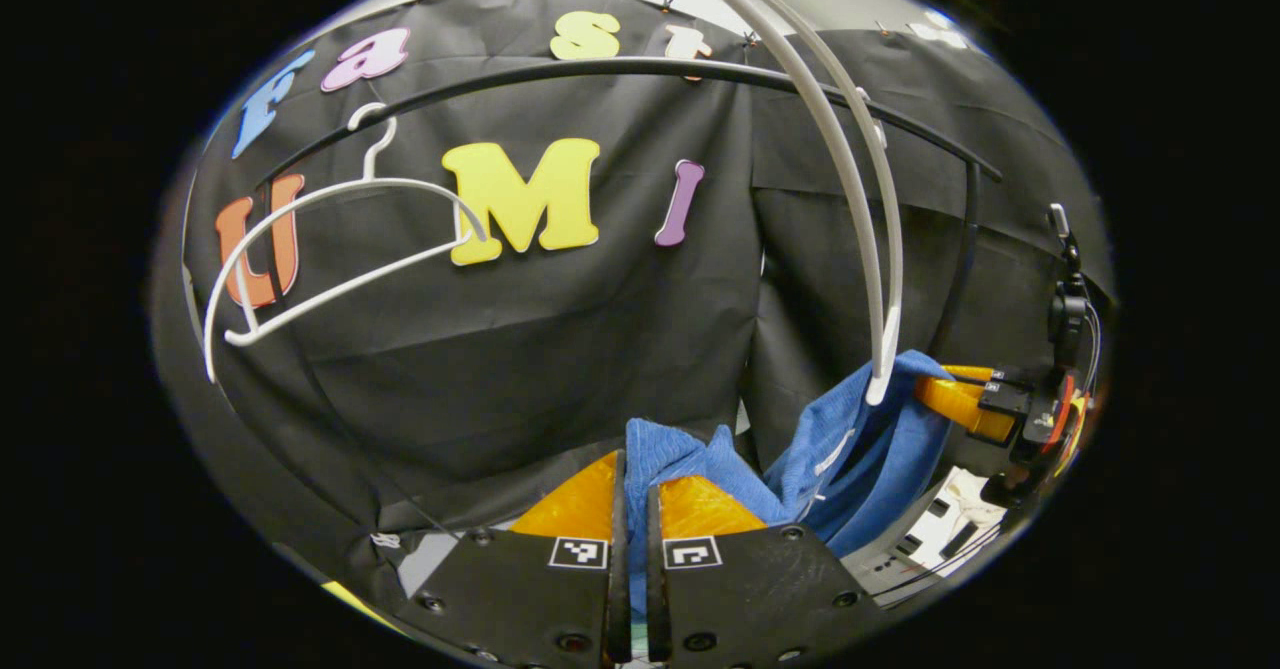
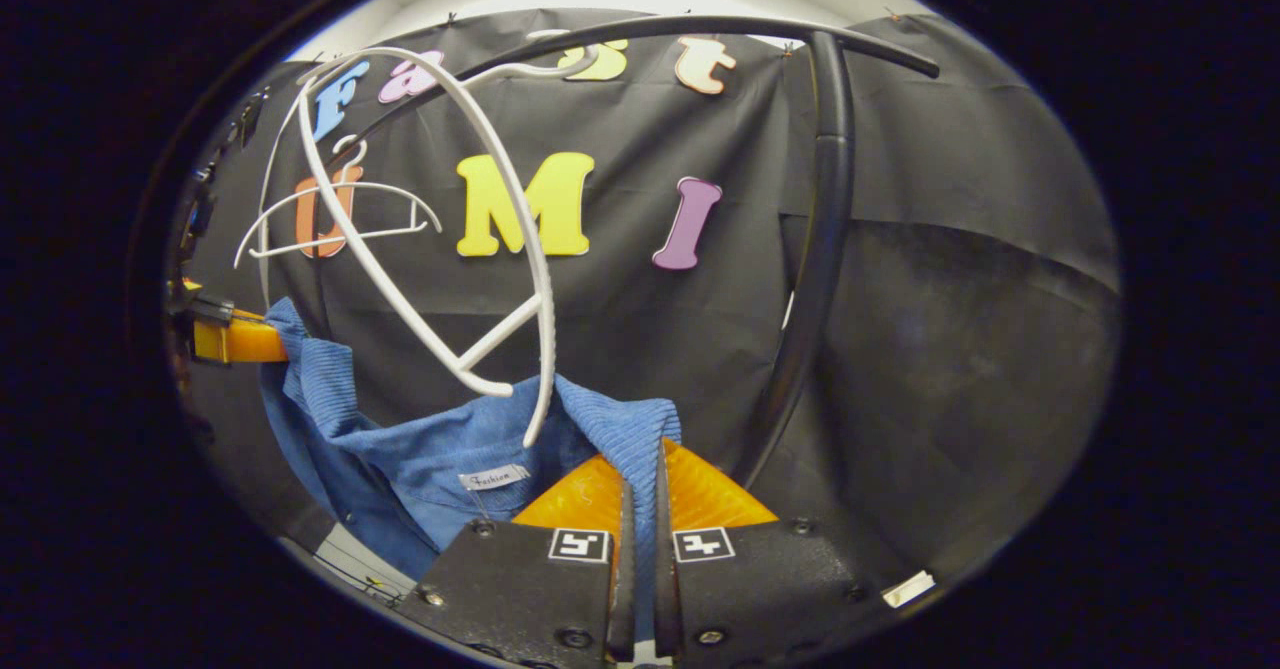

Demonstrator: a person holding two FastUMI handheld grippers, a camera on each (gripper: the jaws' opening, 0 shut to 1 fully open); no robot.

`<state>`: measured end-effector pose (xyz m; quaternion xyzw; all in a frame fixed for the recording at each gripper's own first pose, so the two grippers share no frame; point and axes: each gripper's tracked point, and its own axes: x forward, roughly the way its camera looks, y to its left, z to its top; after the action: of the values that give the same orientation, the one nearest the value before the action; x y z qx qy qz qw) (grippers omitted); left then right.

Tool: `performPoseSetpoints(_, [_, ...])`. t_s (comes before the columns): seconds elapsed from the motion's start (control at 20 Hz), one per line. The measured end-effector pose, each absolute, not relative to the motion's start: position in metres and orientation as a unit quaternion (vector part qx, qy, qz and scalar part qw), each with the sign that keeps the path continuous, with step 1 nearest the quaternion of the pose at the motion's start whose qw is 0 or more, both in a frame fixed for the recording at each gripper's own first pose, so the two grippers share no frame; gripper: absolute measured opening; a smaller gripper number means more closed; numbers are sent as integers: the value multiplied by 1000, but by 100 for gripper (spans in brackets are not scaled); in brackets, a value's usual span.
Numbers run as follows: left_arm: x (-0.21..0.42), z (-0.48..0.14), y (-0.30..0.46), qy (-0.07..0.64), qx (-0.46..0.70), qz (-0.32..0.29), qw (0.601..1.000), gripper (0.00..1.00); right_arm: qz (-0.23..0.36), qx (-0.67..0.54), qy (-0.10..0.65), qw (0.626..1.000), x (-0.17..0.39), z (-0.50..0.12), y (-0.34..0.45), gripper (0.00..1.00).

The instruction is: Grasp the clothes on the hanger with both hands and then place them into the laundry hamper below.

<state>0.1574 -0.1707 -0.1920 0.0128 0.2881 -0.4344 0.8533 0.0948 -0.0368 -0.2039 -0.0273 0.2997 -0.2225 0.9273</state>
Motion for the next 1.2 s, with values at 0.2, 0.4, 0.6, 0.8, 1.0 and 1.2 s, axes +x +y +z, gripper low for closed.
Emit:
performPoseSetpoints(0.2, [137,-197,-163,285,8,-423,860,10,-205,-18,306,930,88,-215,-25,10])
performPoseSetpoints(0.4, [114,-214,-154,301,-9,-409,861,6,-183,19,340,922,73,-248,7,11])
performPoseSetpoints(0.6, [100,-232,-146,323,-43,-392,860,10,-165,54,356,918,74,-272,32,11])
performPoseSetpoints(0.8, [88,-238,-142,335,-59,-390,856,6,-141,73,364,918,79,-285,61,10])
performPoseSetpoints(1.0, [76,-245,-145,340,-68,-389,854,10,-112,95,362,920,86,-290,90,10])
performPoseSetpoints(1.2, [72,-250,-147,342,-73,-388,853,7,-81,74,354,929,96,-290,117,10])
